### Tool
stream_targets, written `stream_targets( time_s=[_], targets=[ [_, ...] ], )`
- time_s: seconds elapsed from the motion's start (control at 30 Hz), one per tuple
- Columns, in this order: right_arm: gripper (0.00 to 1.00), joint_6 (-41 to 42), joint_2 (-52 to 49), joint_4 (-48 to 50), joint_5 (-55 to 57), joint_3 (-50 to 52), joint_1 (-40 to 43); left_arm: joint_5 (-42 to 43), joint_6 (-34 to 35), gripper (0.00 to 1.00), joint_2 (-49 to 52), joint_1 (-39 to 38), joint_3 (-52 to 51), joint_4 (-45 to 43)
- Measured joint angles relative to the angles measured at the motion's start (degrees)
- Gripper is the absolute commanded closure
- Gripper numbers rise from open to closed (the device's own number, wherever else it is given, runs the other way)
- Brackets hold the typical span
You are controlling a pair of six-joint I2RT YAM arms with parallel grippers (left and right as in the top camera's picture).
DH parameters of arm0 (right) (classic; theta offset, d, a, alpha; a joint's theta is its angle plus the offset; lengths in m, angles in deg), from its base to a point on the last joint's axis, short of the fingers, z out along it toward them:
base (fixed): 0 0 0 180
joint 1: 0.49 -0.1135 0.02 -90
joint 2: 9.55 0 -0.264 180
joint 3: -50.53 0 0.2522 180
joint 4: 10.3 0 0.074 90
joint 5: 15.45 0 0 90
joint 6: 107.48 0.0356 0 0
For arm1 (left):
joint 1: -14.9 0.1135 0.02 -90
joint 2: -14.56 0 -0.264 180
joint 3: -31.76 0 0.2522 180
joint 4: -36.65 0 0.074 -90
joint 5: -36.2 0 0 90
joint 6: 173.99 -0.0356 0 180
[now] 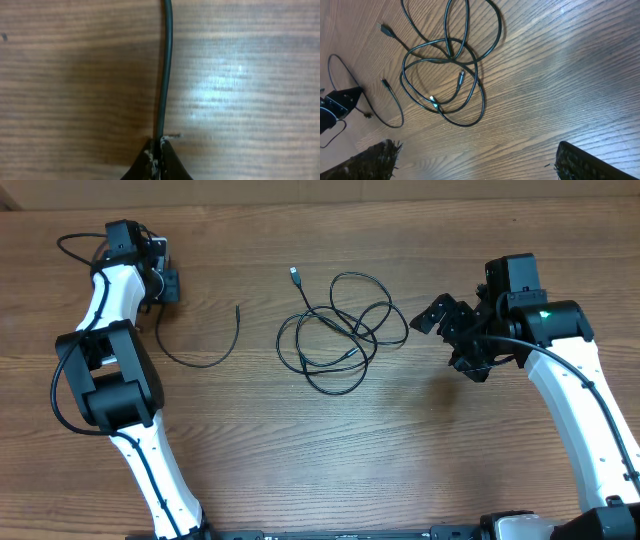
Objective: Untangle cables
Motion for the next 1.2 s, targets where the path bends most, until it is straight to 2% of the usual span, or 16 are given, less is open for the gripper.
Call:
stream_targets(
  time_s=[0.2,0.33,0.43,0.57,0.7,0.9,1.0,1.2],
  targets=[
    [0.0,0.0,0.0,0.0,0.0,0.0,0.0,0.6,8.7,0.96,3.3,0.0,11.3,10.5],
    [0.0,0.0,0.0,0.0,0.0,0.0,0.0,5.5,17.0,0.96,3.9,0.0,23.2,13.6],
    [0.0,0.0,0.0,0.0,0.0,0.0,0.0,10.4,24.0,0.96,3.8,0.0,32.6,12.3],
    [0.0,0.0,0.0,0.0,0.0,0.0,0.0,14.0,32.2,0.96,3.8,0.0,39.6,9.6],
    [0.0,0.0,0.0,0.0,0.0,0.0,0.0,15.6,40.2,0.96,3.8,0.3,42.0,6.2],
    [0.0,0.0,0.0,0.0,0.0,0.0,0.0,20.7,56.6,0.96,3.8,2.1,42.1,1.7],
    [0.0,0.0,0.0,0.0,0.0,0.0,0.0,25.4,58.2,0.96,3.8,3.0,42.3,-2.9],
    [0.0,0.0,0.0,0.0,0.0,0.0,0.0,36.8,54.4,0.96,3.8,1.9,47.4,-5.0]
  ],
)
